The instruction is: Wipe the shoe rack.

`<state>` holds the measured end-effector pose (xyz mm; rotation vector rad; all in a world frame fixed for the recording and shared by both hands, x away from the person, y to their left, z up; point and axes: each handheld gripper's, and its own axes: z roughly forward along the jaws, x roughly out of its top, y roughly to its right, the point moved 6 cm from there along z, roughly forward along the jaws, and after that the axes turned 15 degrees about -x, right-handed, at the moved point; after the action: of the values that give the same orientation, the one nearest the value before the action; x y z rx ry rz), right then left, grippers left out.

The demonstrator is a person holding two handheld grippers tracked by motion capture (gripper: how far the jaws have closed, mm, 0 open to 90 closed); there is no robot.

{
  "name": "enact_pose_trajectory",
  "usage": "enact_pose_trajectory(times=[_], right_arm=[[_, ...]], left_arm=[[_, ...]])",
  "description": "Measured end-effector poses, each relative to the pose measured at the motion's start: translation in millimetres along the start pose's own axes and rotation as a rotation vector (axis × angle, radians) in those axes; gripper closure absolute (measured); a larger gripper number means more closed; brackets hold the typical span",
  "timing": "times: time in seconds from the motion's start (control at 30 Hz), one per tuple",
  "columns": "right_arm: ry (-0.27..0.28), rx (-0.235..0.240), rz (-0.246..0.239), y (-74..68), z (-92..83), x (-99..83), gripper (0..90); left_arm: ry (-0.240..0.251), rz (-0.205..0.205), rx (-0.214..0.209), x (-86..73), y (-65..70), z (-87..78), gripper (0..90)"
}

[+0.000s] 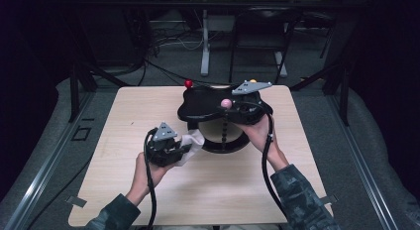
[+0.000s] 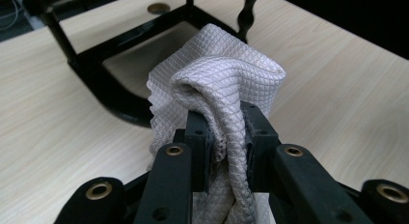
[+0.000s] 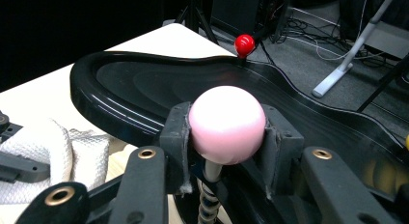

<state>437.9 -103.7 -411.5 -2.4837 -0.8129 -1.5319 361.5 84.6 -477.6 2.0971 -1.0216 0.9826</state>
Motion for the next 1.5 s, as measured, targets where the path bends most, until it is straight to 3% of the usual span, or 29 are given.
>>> enact_pose_trajectory(times=[0.27,0.5,0.67,0.93,1.37,1.5], right_arm=[[-0.007,0.001,0.002,-0.4,0.3,-0.6,59.9],[-0.011,0.009,0.007,-0.3,0.5,-1.0,59.8],[-0.008,0.012,0.013,0.0,0.7,-1.3,59.8],[-0.009,0.012,0.013,0.3,0.6,-1.5,59.9],[-0.011,0.016,0.014,-0.1,0.4,-1.4,59.9],[-0.011,0.014,0.013,0.0,0.6,-1.4,59.8]], left_arm=[[0.012,0.071,-0.017,27.8,17.6,2.7,76.2],[0.031,0.130,-0.030,61.5,32.3,5.8,76.1],[0.038,0.141,-0.023,78.1,34.2,8.4,76.1],[0.033,0.135,0.011,82.1,27.6,9.4,76.2],[0.065,0.087,0.105,67.2,-2.4,-25.9,76.3],[0.070,0.054,0.130,61.8,-14.6,-33.3,76.4]])
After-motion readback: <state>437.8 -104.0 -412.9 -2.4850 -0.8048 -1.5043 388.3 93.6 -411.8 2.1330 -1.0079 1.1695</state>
